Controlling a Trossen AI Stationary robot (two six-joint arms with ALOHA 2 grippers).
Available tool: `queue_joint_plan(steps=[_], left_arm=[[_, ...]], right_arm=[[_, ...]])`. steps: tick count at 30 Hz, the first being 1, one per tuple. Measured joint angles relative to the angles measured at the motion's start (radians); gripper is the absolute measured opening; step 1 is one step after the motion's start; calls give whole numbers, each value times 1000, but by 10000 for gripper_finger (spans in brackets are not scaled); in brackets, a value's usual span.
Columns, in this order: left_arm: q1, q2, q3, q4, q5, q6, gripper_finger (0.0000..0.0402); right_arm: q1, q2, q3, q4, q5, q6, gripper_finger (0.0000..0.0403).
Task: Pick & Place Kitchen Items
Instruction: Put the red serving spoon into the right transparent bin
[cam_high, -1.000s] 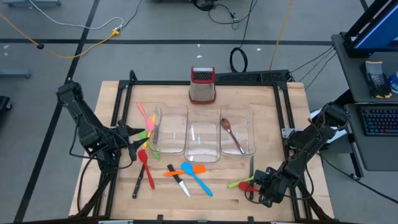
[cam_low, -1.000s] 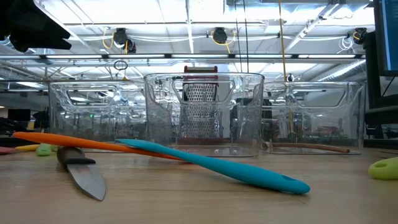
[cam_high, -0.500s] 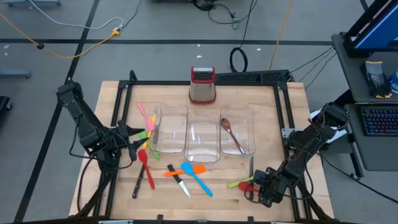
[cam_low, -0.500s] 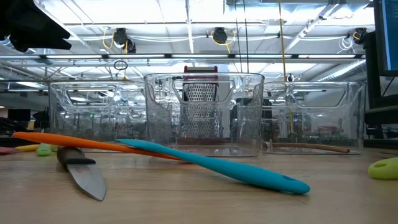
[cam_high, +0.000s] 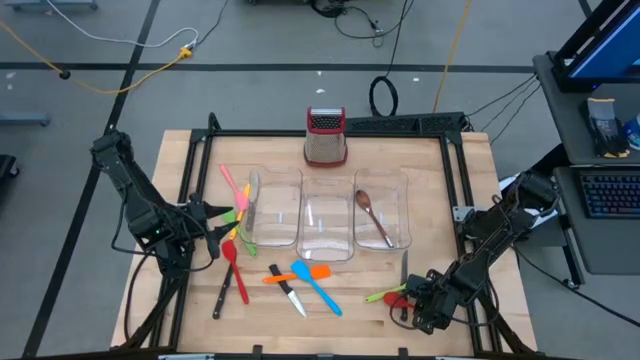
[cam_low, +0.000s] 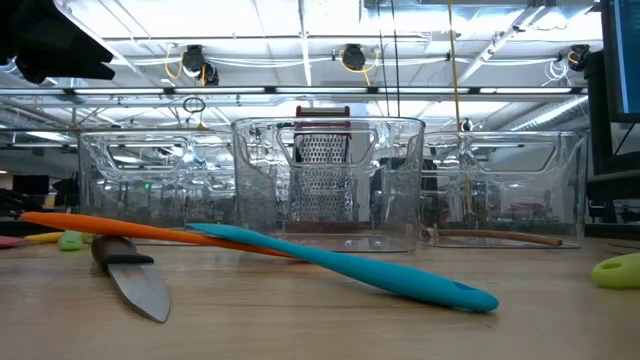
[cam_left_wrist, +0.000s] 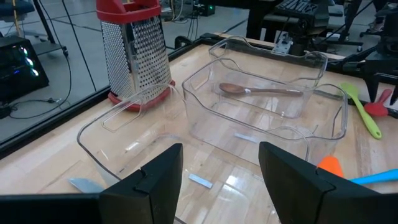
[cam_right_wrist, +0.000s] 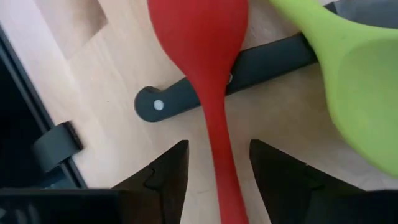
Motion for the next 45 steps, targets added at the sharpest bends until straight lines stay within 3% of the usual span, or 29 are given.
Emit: queue_joint_plan(steps=[5, 12, 19, 25, 30, 33, 37, 42, 45], left_arm=[[0, 0, 0, 0, 0, 0, 216], [0, 0, 0, 0, 0, 0, 216], [0, 0, 0, 0, 0, 0, 216], [0, 0, 0, 0, -7, -2, 216], [0, 0, 0, 0, -7, -3, 216], [0, 0, 0, 0, -8, -2, 216], [0, 0, 0, 0, -8, -2, 216], [0, 0, 0, 0, -7, -2, 216], [0, 0, 0, 0, -8, -2, 216]], right_arm=[[0, 23, 1, -42, 14, 32, 138], [0, 22, -2, -57, 4, 62, 26], [3, -37, -7, -53, -2, 84, 27], [5, -161, -7, -47, -1, 63, 27], [5, -294, -7, -42, 98, 10, 27], [4, -368, -7, -5, 205, -100, 27], [-11, -455, -6, 90, 318, -362, 27], [-64, -527, -6, 230, 338, -784, 27], [-96, -543, -6, 308, 292, -1045, 27]])
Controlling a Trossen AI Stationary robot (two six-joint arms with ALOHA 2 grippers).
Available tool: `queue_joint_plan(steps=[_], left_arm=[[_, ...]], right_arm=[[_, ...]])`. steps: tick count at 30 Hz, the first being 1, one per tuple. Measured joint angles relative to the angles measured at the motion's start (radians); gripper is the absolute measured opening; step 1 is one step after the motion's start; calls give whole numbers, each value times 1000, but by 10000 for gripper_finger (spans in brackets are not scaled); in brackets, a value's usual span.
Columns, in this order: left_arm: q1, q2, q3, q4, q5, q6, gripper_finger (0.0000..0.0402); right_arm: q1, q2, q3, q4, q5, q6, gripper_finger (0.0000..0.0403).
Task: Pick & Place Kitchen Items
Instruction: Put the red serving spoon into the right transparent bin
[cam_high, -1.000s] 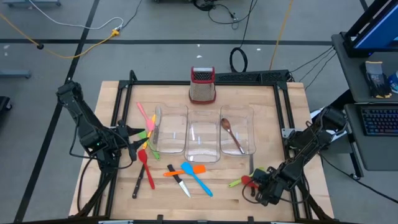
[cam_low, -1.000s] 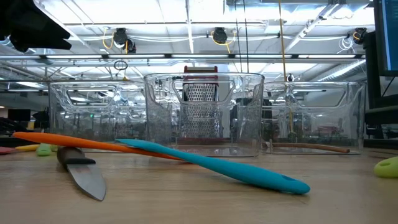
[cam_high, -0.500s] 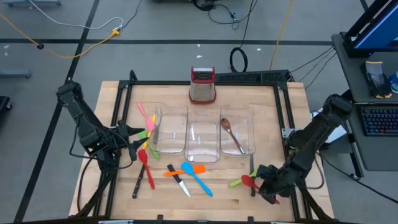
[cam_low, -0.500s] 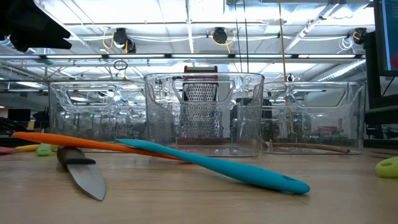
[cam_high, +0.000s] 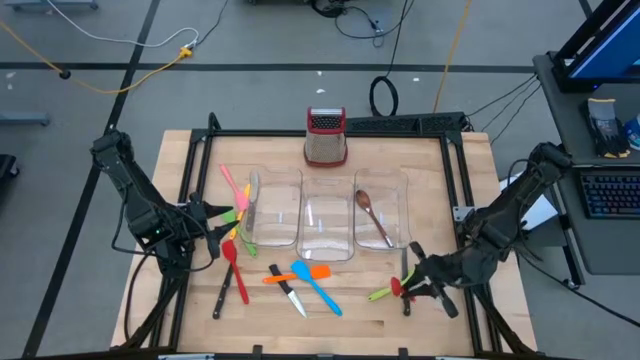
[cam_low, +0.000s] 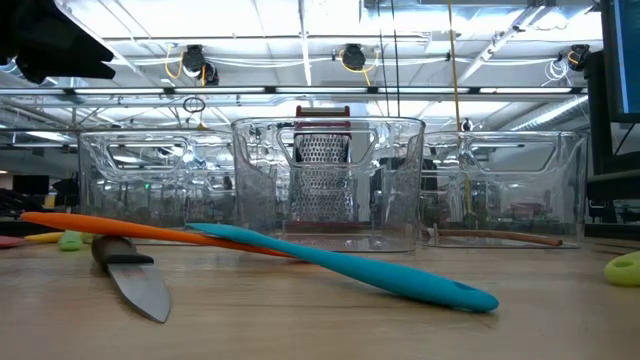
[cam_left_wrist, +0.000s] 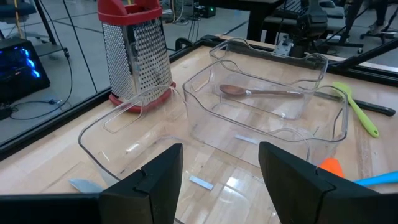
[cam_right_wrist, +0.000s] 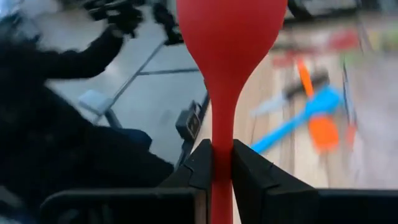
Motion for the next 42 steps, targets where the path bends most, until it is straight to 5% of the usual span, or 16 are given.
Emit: queue_joint_plan(steps=[10, 17, 23, 31, 42], left_arm=[[0, 0, 0, 0, 1, 2, 216], [0, 0, 0, 0, 2, 3, 216], [0, 0, 0, 1, 2, 14, 216], [0, 0, 0, 6, 3, -16, 216], [0, 0, 0, 6, 5, -16, 216]], right_arm=[[-59, -2, 0, 154, -275, -745, 27], [-97, -2, 0, 169, -401, -902, 27], [-157, 1, 0, 217, -379, -769, 27], [-218, 32, 0, 388, 129, -322, 27], [-321, -43, 1, 161, 437, 211, 27]])
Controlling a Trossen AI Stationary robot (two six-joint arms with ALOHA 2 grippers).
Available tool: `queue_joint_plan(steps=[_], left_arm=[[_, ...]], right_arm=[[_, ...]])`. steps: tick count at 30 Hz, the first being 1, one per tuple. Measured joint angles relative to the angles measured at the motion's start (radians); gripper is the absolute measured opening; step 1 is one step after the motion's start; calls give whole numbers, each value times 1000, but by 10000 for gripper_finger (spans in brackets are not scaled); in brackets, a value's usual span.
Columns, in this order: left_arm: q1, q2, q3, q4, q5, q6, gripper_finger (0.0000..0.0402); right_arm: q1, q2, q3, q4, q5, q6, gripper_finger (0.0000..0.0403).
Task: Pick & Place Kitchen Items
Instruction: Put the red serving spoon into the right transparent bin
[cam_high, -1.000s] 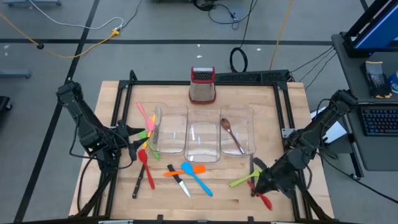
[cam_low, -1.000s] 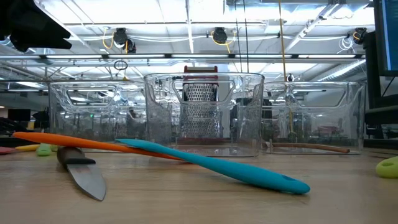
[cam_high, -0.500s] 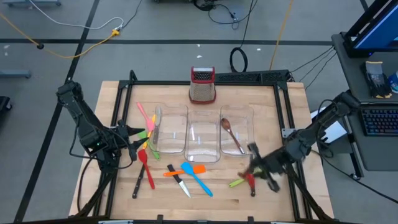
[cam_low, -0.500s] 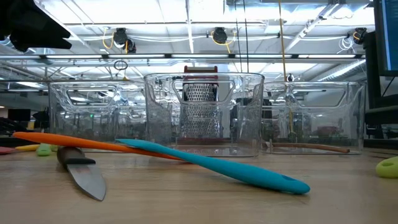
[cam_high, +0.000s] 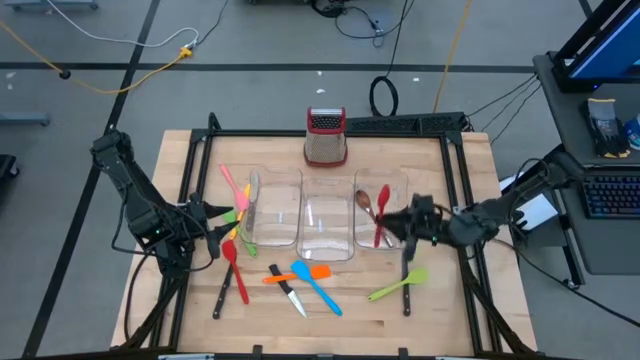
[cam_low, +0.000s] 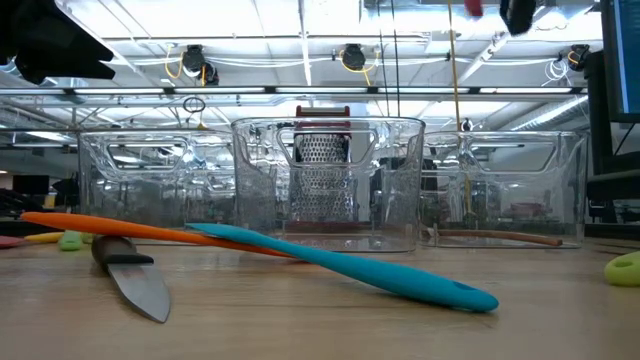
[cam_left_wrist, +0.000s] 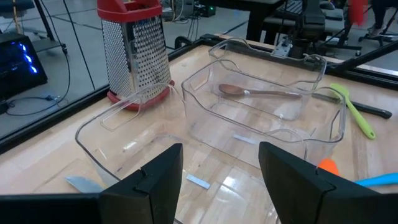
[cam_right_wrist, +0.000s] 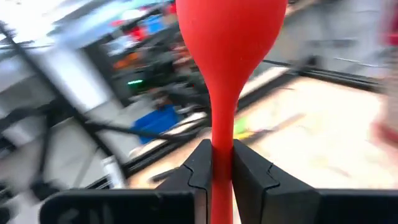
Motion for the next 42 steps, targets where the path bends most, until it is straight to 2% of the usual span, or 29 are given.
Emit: queue_joint_plan(steps=[3, 5, 15, 21, 28, 37, 42], left_arm=[[0, 0, 0, 0, 0, 0, 216], [0, 0, 0, 0, 0, -5, 216], [0, 0, 0, 12, 0, -19, 216], [0, 0, 0, 12, 0, -18, 216], [0, 0, 0, 12, 7, -18, 216], [0, 0, 0, 11, 31, -18, 216], [0, 0, 0, 11, 32, -18, 216]], right_arm=[[-65, -46, 0, -87, 52, 54, 27], [-122, -72, 0, -127, 38, 81, 27], [-426, -58, 0, -469, -250, 354, 27], [-551, 28, 0, -498, -424, 376, 27], [-592, 159, 0, -546, -578, 401, 27], [-591, 224, 0, -600, -658, 479, 38], [-591, 232, 0, -600, -686, 479, 28]])
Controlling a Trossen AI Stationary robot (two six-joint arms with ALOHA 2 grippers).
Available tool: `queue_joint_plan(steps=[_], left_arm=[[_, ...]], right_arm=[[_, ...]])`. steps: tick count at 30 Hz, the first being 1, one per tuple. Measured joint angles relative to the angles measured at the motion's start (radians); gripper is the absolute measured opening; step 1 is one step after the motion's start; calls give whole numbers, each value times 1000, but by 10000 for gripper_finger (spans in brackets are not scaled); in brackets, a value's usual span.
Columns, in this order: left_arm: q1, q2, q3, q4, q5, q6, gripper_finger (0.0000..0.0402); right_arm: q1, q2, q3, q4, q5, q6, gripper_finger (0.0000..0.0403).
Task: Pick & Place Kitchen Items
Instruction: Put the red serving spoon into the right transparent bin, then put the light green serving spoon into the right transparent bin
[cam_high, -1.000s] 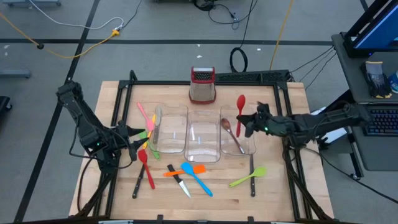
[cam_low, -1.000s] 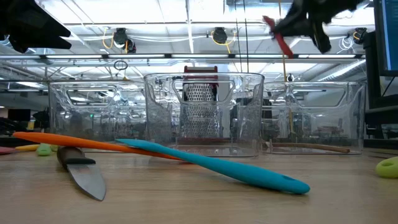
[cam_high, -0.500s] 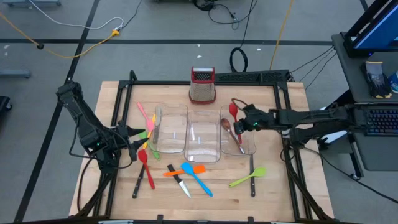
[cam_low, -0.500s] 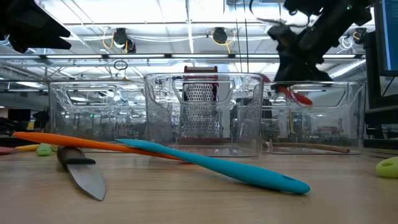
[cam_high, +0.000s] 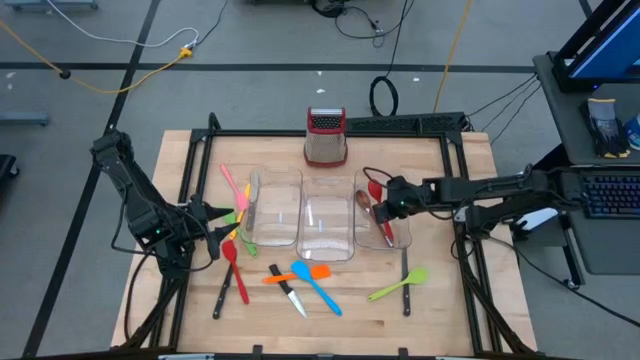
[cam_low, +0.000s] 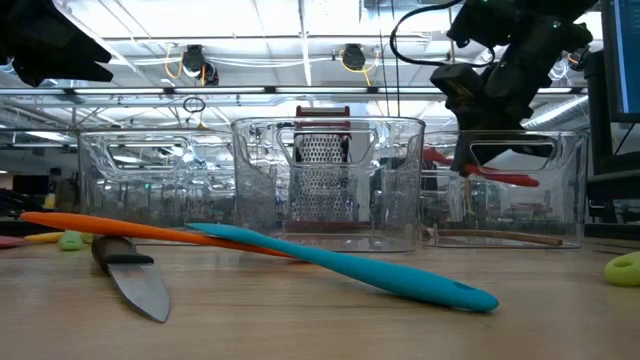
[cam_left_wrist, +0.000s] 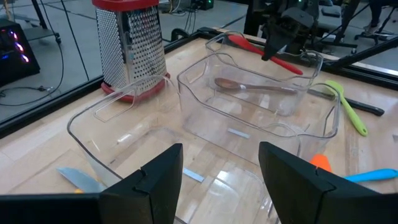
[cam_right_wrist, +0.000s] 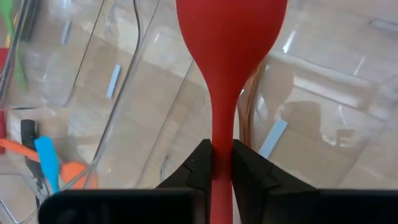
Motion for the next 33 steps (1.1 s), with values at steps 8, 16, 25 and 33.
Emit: queue_joint_plan(steps=[8, 16, 25, 33], left_arm=[[0, 0, 0, 0, 1, 0, 216], [0, 0, 0, 0, 1, 0, 216], [0, 0, 0, 0, 11, -1, 216], [0, 0, 0, 3, 57, -13, 216]], right_arm=[[0, 0, 0, -1, -23, -1, 53], [0, 0, 0, 1, -22, -11, 52], [0, 0, 0, 79, -21, -54, 36], [21, -80, 0, 107, -46, -154, 3]])
